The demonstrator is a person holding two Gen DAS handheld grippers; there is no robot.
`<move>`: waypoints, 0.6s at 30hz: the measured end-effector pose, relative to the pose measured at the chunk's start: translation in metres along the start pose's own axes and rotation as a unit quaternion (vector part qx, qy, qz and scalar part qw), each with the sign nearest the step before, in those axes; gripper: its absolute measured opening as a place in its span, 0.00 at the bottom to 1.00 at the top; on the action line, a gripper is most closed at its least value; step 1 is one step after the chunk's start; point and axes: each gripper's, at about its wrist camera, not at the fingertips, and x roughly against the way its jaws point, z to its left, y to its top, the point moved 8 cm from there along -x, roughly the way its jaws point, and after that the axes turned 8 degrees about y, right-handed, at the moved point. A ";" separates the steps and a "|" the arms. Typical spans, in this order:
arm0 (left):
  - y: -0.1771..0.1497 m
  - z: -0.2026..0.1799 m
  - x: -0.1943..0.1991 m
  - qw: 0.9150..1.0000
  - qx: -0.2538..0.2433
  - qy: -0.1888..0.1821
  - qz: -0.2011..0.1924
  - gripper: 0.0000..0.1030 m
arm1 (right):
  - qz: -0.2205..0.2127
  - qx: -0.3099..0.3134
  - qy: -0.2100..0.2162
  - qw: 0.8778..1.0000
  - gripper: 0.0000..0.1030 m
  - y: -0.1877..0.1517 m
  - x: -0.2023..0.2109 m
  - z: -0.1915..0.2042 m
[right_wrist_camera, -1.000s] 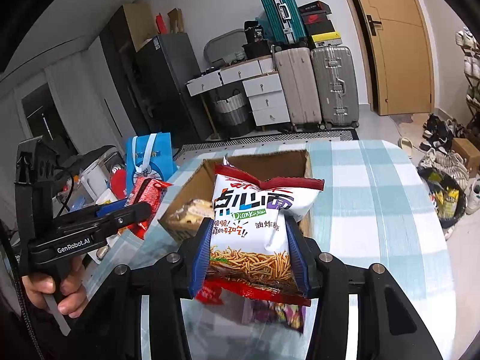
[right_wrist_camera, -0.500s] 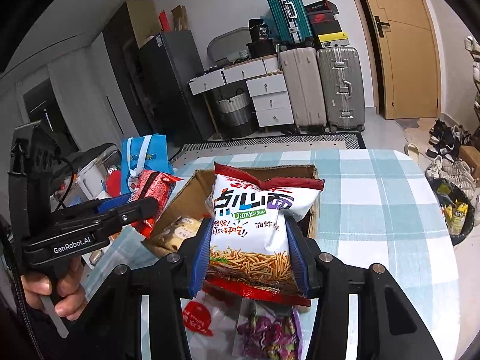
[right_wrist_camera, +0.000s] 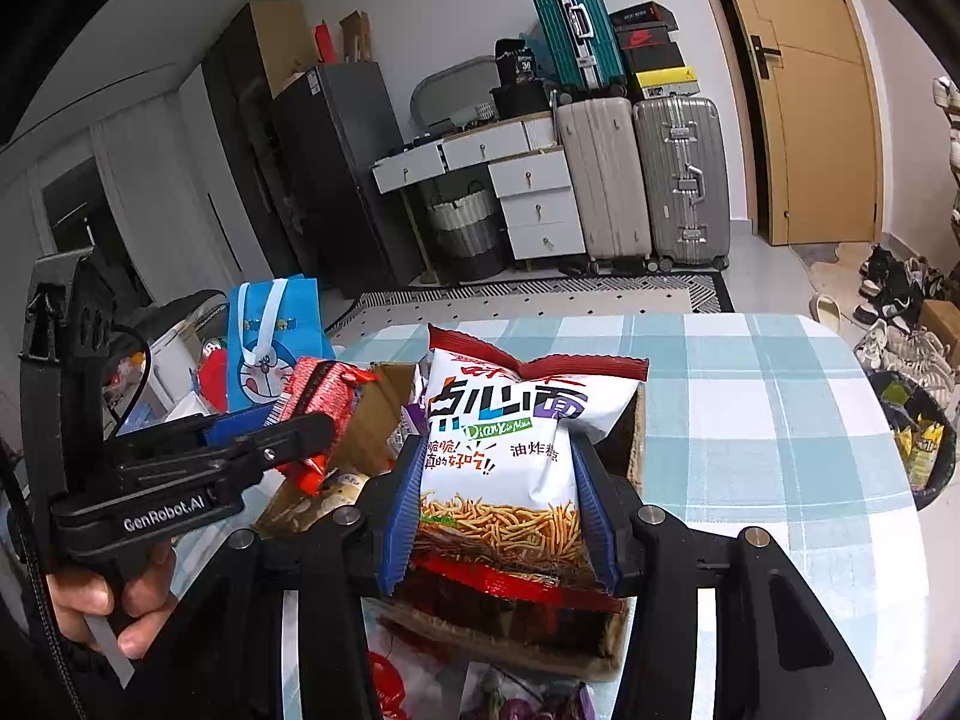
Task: Organize snacks
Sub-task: 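Lift and carry the wafer pack and noodle bag over the box, then open both tools to drop the packs into the box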
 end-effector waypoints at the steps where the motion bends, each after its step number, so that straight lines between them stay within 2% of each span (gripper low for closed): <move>1: -0.001 -0.002 -0.002 1.000 -0.002 0.001 0.000 0.40 | 0.001 0.000 -0.001 1.000 0.46 0.000 -0.002 0.000; 18: -0.006 -0.021 -0.039 1.000 -0.023 0.006 0.017 0.40 | 0.017 -0.006 -0.008 1.000 0.46 -0.001 -0.032 -0.012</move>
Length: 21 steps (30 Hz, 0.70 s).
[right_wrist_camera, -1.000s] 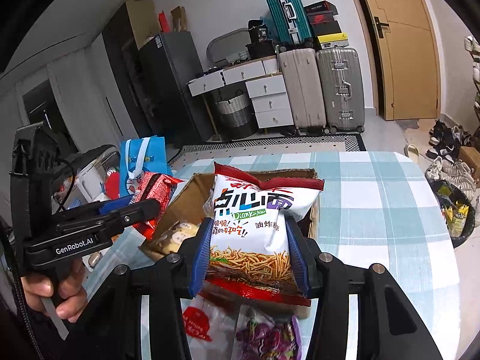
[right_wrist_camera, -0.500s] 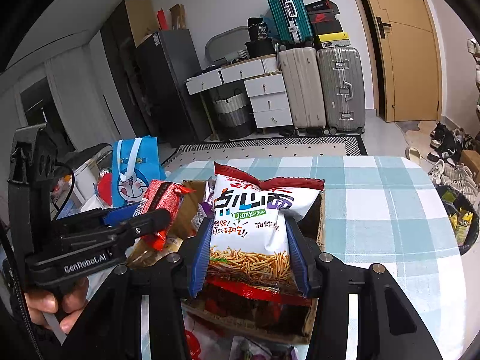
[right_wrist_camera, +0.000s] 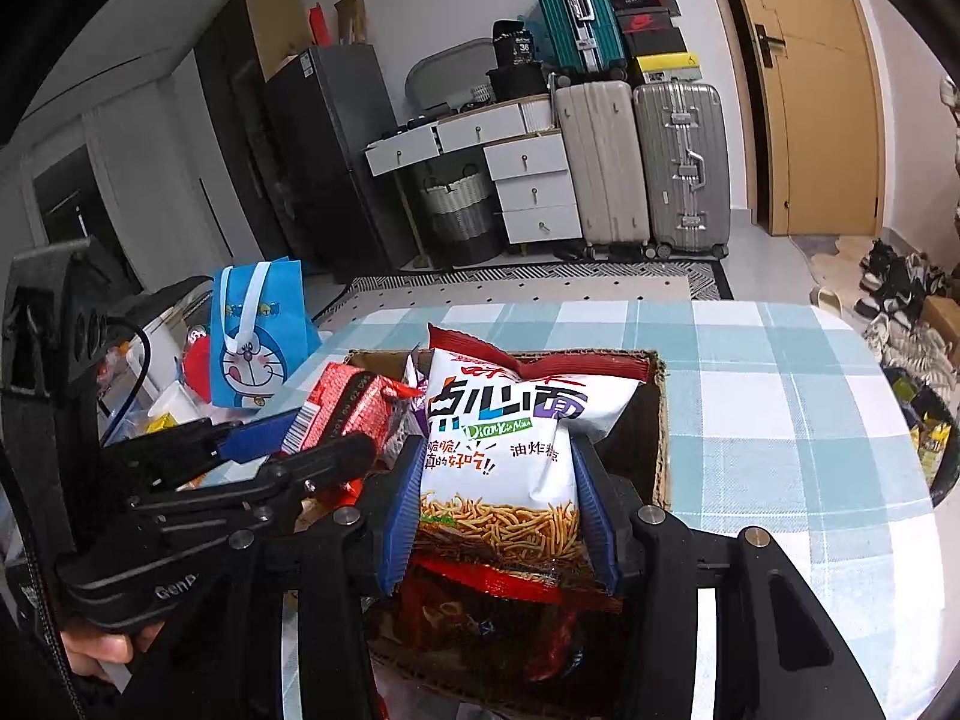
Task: Organize snacks
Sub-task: 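Open both tools to drop the packs into the box, then move both tools back to the last two snacks beside the box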
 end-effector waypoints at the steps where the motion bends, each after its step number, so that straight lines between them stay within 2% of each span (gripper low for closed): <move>1: -0.001 0.000 -0.003 1.000 0.001 -0.001 0.002 0.40 | -0.001 0.003 -0.004 1.000 0.46 0.000 0.000 -0.001; 10: 0.001 0.004 -0.009 1.000 0.008 -0.004 0.007 0.42 | -0.005 -0.003 -0.017 1.000 0.49 0.003 0.003 -0.007; 12: 0.002 0.006 -0.002 1.000 0.009 -0.008 0.001 0.56 | -0.009 -0.002 -0.019 1.000 0.52 0.004 0.011 -0.009; 13: 0.002 0.006 0.003 1.000 0.010 -0.010 -0.003 0.68 | -0.011 0.000 -0.024 1.000 0.54 0.004 0.015 -0.010; 14: 0.002 0.005 0.009 1.000 0.010 -0.021 -0.007 0.78 | -0.013 0.001 -0.027 1.000 0.63 0.003 0.020 -0.010; 15: 0.001 0.006 0.015 1.000 0.010 -0.021 -0.009 0.82 | -0.014 -0.001 -0.027 1.000 0.76 0.001 0.025 -0.011; 17: 0.000 0.009 0.026 1.000 0.007 -0.010 -0.019 0.85 | -0.015 -0.005 -0.026 1.000 0.91 -0.004 0.038 -0.011; 18: -0.003 0.010 0.031 1.000 0.005 -0.008 -0.020 0.87 | -0.018 -0.006 -0.027 0.999 0.96 -0.007 0.044 -0.011; 20: -0.010 0.014 0.041 1.000 0.007 -0.010 -0.018 1.00 | -0.023 -0.007 -0.036 0.999 0.99 -0.013 0.056 -0.012; 21: -0.013 0.016 0.045 1.000 0.009 -0.010 -0.019 1.00 | -0.024 -0.007 -0.040 0.999 0.99 -0.016 0.062 -0.012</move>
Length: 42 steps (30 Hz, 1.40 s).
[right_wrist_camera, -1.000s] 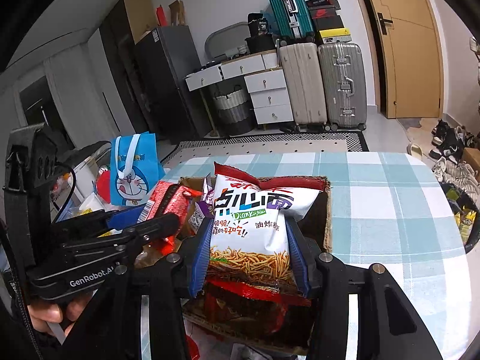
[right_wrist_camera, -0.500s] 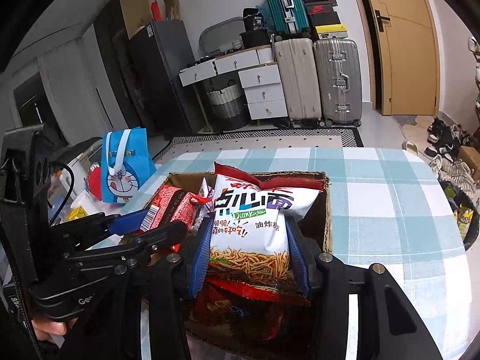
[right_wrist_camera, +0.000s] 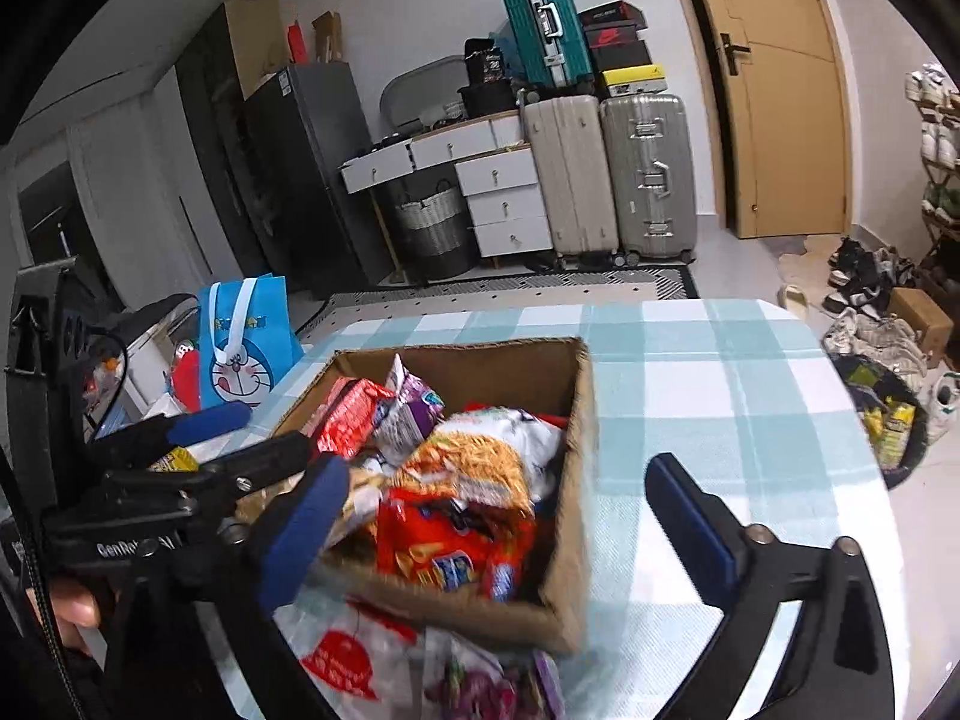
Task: Organize snacks
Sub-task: 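Move both tools back to the last two snacks beside the box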
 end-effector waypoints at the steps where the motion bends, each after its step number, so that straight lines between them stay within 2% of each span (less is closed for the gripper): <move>1: -0.005 0.003 0.005 1.000 0.003 -0.002 -0.001 1.00 | 0.000 0.001 -0.002 1.000 0.99 -0.003 0.005 0.000; 5: -0.024 0.012 0.019 1.000 0.010 0.001 0.012 1.00 | 0.013 -0.003 -0.016 1.000 0.99 -0.022 0.021 -0.004; 10: -0.051 0.021 0.030 1.000 0.016 0.003 0.023 1.00 | 0.019 -0.029 -0.011 0.999 0.99 -0.044 0.036 -0.008; 18: -0.088 0.016 0.017 0.998 0.011 0.006 0.060 1.00 | 0.055 -0.061 -0.021 0.996 0.99 -0.084 0.035 -0.018; 23: -0.109 0.005 0.006 0.997 0.003 0.003 0.082 1.00 | 0.075 -0.057 -0.024 0.995 0.99 -0.101 0.028 -0.016; 32: -0.129 -0.016 -0.017 0.993 -0.009 -0.005 0.114 1.00 | 0.104 -0.055 -0.029 0.993 0.99 -0.118 0.014 -0.013; 42: -0.144 -0.031 -0.044 0.989 -0.012 -0.009 0.144 1.00 | 0.114 -0.051 -0.032 0.992 0.99 -0.124 0.012 -0.015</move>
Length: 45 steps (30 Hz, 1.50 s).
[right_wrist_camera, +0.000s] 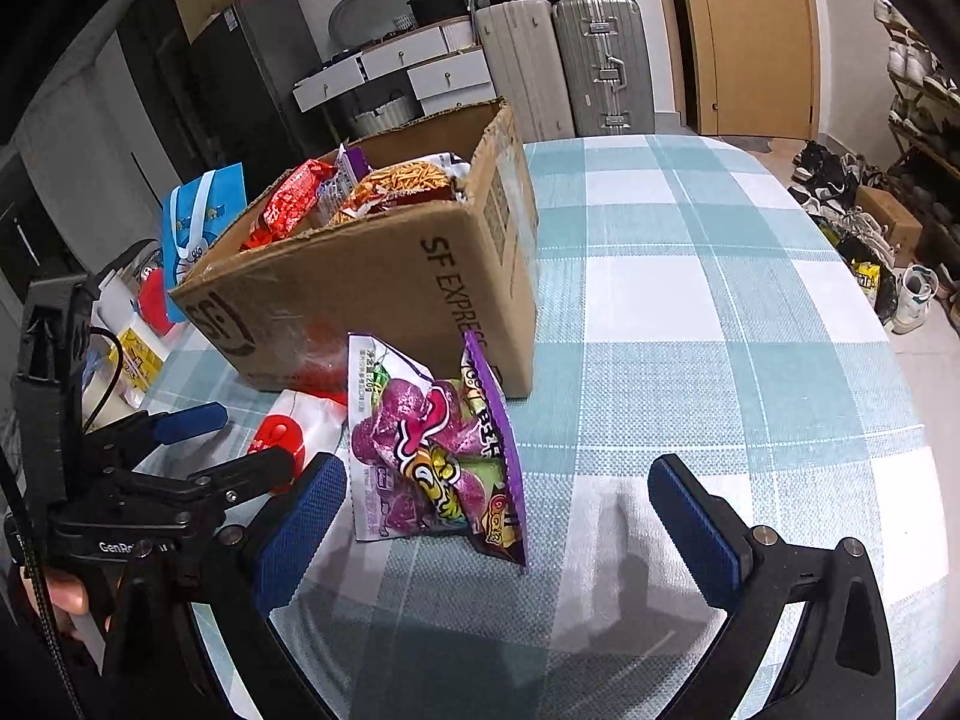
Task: Organize snacks
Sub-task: 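Move both tools back to the last two snacks beside the box, then grasp the red-white marshmallow pack with the left tool while the right tool grasps the purple candy bag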
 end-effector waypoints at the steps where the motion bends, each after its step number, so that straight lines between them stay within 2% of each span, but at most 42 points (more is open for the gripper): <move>1: 0.000 -0.002 -0.002 1.000 0.001 -0.002 0.001 1.00 | 0.000 0.001 0.000 1.000 0.99 0.000 0.000 0.000; 12: 0.004 -0.002 -0.016 1.000 0.002 0.010 0.008 1.00 | 0.010 0.007 0.014 1.000 0.99 0.001 -0.012 0.006; 19: 0.002 -0.011 -0.019 1.000 -0.002 0.009 0.008 1.00 | 0.042 -0.002 0.045 0.998 0.99 -0.004 -0.029 0.012; 23: -0.001 -0.010 -0.016 1.000 0.000 0.007 0.006 0.98 | 0.037 0.001 0.040 0.999 0.99 -0.001 -0.033 0.013; 25: -0.004 -0.007 -0.014 1.000 0.001 0.000 0.007 0.94 | 0.035 0.002 0.041 0.999 0.98 0.000 -0.035 0.014; 27: -0.007 -0.003 -0.010 1.000 0.000 -0.011 0.007 0.89 | 0.037 0.005 0.041 0.998 0.92 0.001 -0.037 0.015; 30: -0.006 -0.010 -0.007 1.000 -0.014 -0.021 0.001 0.76 | 0.036 0.012 0.035 0.999 0.85 0.002 -0.037 0.016; 31: -0.006 -0.012 -0.006 1.000 -0.019 -0.023 -0.001 0.70 | 0.036 0.015 0.033 0.999 0.83 0.002 -0.038 0.017; 33: -0.007 -0.018 -0.005 0.999 -0.031 -0.029 -0.004 0.61 | 0.036 0.021 0.043 0.998 0.72 0.001 -0.037 0.021; 35: -0.007 -0.024 -0.003 0.998 -0.038 -0.043 -0.007 0.43 | 0.035 0.029 0.042 0.998 0.68 0.000 -0.037 0.024; 40: -0.007 -0.027 0.003 0.998 -0.034 -0.054 -0.017 0.39 | 0.032 0.043 0.047 0.997 0.60 -0.001 -0.033 0.028; 44: -0.006 -0.023 0.010 0.998 -0.029 -0.055 -0.020 0.39 | 0.028 0.043 0.052 0.997 0.48 -0.002 -0.029 0.030; 45: -0.006 -0.022 0.012 0.998 -0.028 -0.056 -0.022 0.39 | 0.028 0.043 0.053 0.997 0.47 -0.003 -0.028 0.030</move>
